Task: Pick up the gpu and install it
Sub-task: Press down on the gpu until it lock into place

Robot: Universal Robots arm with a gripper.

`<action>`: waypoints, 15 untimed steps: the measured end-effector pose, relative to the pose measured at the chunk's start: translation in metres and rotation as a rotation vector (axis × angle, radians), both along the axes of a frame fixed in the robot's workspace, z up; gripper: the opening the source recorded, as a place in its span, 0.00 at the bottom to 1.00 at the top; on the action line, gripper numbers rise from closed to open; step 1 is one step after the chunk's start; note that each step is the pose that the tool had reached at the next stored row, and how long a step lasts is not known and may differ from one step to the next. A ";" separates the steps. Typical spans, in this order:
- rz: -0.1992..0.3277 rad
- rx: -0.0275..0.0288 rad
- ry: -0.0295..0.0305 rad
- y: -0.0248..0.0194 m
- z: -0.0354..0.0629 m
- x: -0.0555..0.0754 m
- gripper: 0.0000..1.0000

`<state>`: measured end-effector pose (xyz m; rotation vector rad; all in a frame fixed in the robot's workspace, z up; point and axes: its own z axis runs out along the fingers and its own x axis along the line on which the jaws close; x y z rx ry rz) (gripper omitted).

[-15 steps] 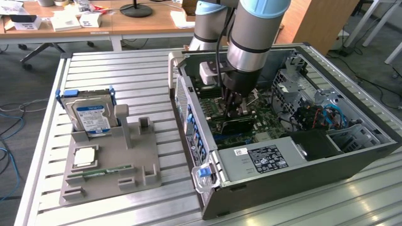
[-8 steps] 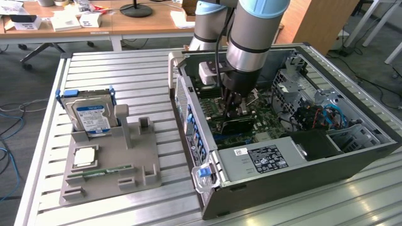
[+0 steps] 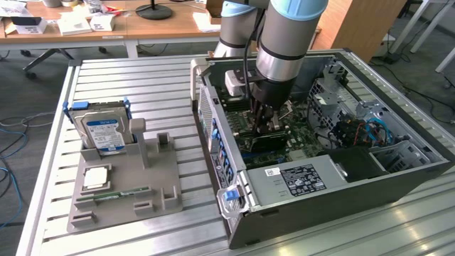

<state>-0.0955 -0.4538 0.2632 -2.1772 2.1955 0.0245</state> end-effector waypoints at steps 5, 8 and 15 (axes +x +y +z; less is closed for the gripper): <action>0.000 -0.0001 0.0001 -0.0001 -0.0003 0.000 0.11; 0.000 0.0001 0.0000 -0.0001 -0.0004 0.000 0.11; 0.000 -0.0003 0.0001 -0.0002 -0.0020 -0.002 0.11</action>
